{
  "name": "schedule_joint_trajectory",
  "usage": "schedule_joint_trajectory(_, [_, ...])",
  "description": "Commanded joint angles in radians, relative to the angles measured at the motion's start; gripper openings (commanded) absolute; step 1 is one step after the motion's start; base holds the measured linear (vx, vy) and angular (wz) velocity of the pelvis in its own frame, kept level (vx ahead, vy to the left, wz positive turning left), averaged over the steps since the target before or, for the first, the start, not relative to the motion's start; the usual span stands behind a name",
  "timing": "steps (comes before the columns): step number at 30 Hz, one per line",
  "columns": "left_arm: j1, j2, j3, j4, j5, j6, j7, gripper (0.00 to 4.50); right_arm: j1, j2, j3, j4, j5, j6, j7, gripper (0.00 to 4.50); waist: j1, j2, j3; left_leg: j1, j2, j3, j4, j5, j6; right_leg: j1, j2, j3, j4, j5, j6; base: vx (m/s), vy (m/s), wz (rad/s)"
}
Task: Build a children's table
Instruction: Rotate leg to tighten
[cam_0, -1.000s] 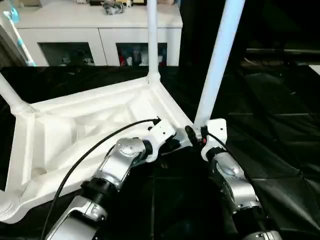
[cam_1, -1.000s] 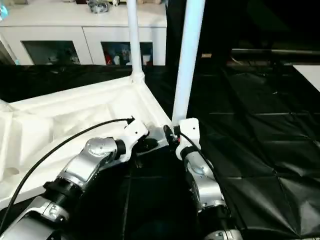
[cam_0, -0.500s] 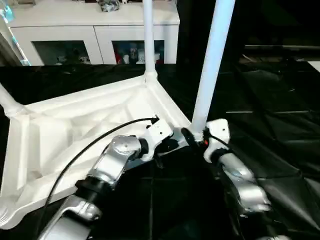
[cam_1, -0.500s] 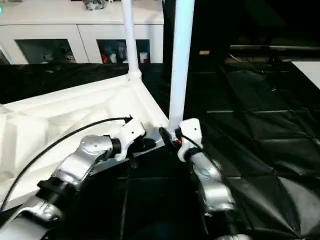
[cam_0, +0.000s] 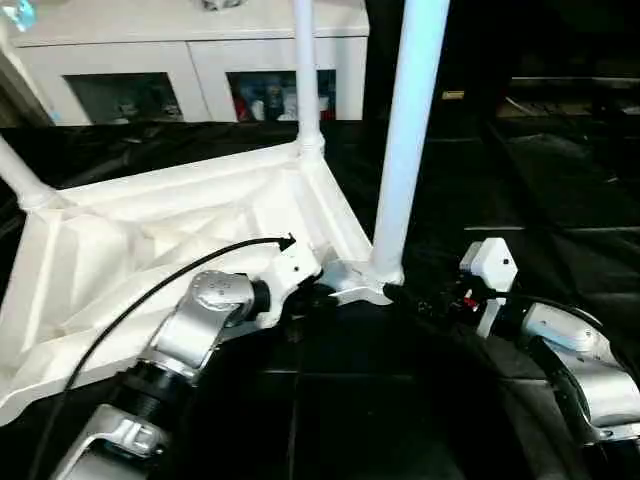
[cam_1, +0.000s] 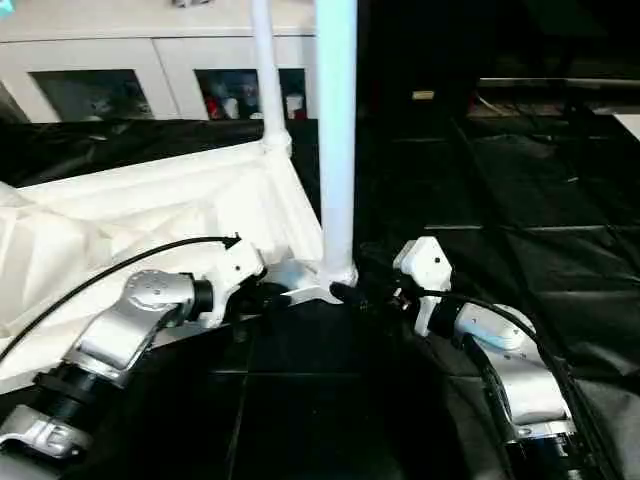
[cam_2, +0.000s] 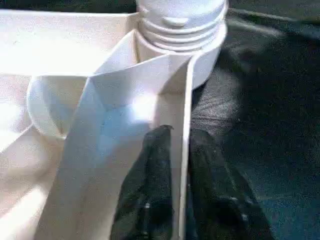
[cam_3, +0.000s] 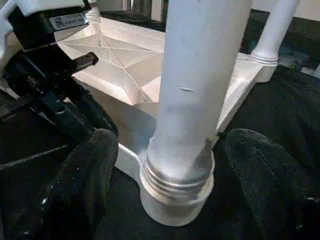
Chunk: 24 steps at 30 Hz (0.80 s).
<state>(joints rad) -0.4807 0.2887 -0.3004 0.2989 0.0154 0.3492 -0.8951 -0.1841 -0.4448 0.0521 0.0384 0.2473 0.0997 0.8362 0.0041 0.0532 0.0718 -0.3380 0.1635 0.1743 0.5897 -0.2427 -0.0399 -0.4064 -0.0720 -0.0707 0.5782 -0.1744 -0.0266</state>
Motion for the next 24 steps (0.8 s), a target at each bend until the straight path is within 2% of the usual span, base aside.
schedule_joint_trajectory(1, [0.017, -0.001, -0.018, 0.027, 0.006, 0.028, 0.015, 1.05, 0.013, -0.003, 0.0, -0.036, 0.023, 0.011, 0.004, 3.79, 0.006, -0.013, -0.05, -0.012, 0.063, -0.019, -0.066, -0.089, 0.136, 0.056, -0.074, 0.052, -0.072, -0.258, -0.256, 0.0, 0.0, 0.0])
schedule_joint_trajectory(3, [0.016, 0.0, -0.022, 0.027, 0.011, 0.027, 0.017, 1.05, 0.015, -0.005, 0.002, -0.042, 0.026, 0.013, 0.006, 3.79, 0.007, -0.006, -0.052, -0.011, 0.064, -0.02, -0.066, -0.086, 0.13, 0.055, -0.073, 0.053, -0.069, -0.24, -0.253, 0.0, 0.0, 0.0])
schedule_joint_trajectory(6, [0.009, 0.003, -0.025, 0.024, 0.025, 0.043, 0.023, 1.05, 0.027, -0.009, 0.004, -0.055, 0.031, 0.018, 0.013, 3.79, 0.007, -0.005, -0.057, -0.019, 0.062, -0.023, -0.061, -0.031, 0.154, 0.062, -0.076, 0.052, -0.058, -0.146, -0.263, 0.0, 0.0, 0.0])
schedule_joint_trajectory(9, [0.007, 0.014, -0.035, 0.026, 0.033, 0.05, 0.015, 1.05, 0.03, -0.01, 0.001, -0.057, 0.027, 0.02, 0.015, 3.79, 0.007, -0.004, -0.057, -0.021, 0.059, -0.022, -0.059, -0.027, 0.163, 0.063, -0.077, 0.05, -0.06, -0.157, -0.262, 0.0, 0.0, 0.0])
schedule_joint_trajectory(10, [0.008, 0.035, -0.057, 0.033, 0.047, 0.053, -0.008, 0.88, 0.031, -0.012, -0.001, -0.059, 0.026, 0.023, 0.015, 3.79, 0.006, -0.005, -0.057, -0.021, 0.059, -0.022, -0.059, -0.033, 0.162, 0.063, -0.077, 0.05, -0.062, -0.177, -0.256, 0.0, 0.0, 0.0])
schedule_joint_trajectory(12, [0.007, 0.041, -0.065, 0.038, 0.048, 0.064, -0.021, 0.88, 0.029, -0.013, -0.003, -0.057, 0.026, 0.024, 0.015, 3.79, 0.005, -0.004, -0.057, -0.02, 0.059, -0.023, -0.06, -0.034, 0.158, 0.063, -0.076, 0.049, -0.063, -0.198, -0.245, 0.0, 0.0, 0.0])
schedule_joint_trajectory(17, [0.0, 0.043, -0.069, 0.044, 0.027, 0.088, -0.052, 0.47, 0.021, -0.012, -0.007, -0.045, 0.028, 0.021, 0.007, 3.79, 0.005, -0.002, -0.062, -0.02, 0.057, -0.022, -0.055, -0.006, 0.164, 0.064, -0.075, 0.048, -0.058, -0.165, -0.252, 0.0, 0.0, 0.0])
schedule_joint_trajectory(20, [-0.012, 0.034, -0.067, 0.062, 0.024, 0.08, -0.051, 0.27, 0.006, -0.01, -0.015, -0.023, 0.025, 0.014, 0.001, 3.79, 0.006, -0.005, -0.066, -0.02, 0.057, -0.022, -0.052, 0.017, 0.178, 0.065, -0.075, 0.047, -0.054, -0.137, -0.259, 0.0, 0.0, 0.0])
schedule_joint_trajectory(21, [-0.018, 0.028, -0.065, 0.071, 0.018, 0.078, -0.053, 0.09, 0.0, -0.011, -0.018, -0.016, 0.025, 0.012, 0.003, 3.79, 0.006, -0.003, -0.066, -0.019, 0.056, -0.022, -0.052, 0.018, 0.181, 0.064, -0.075, 0.046, -0.055, -0.139, -0.262, 0.0, 0.0, 0.0])
schedule_joint_trajectory(24, [-0.03, 0.015, -0.059, 0.085, 0.002, 0.079, -0.06, 0.02, -0.012, -0.016, -0.019, -0.007, 0.023, 0.011, 0.011, 3.79, 0.007, -0.002, -0.067, -0.02, 0.056, -0.022, -0.051, 0.014, 0.18, 0.065, -0.076, 0.046, -0.055, -0.153, -0.258, 0.0, 0.0, 0.0])
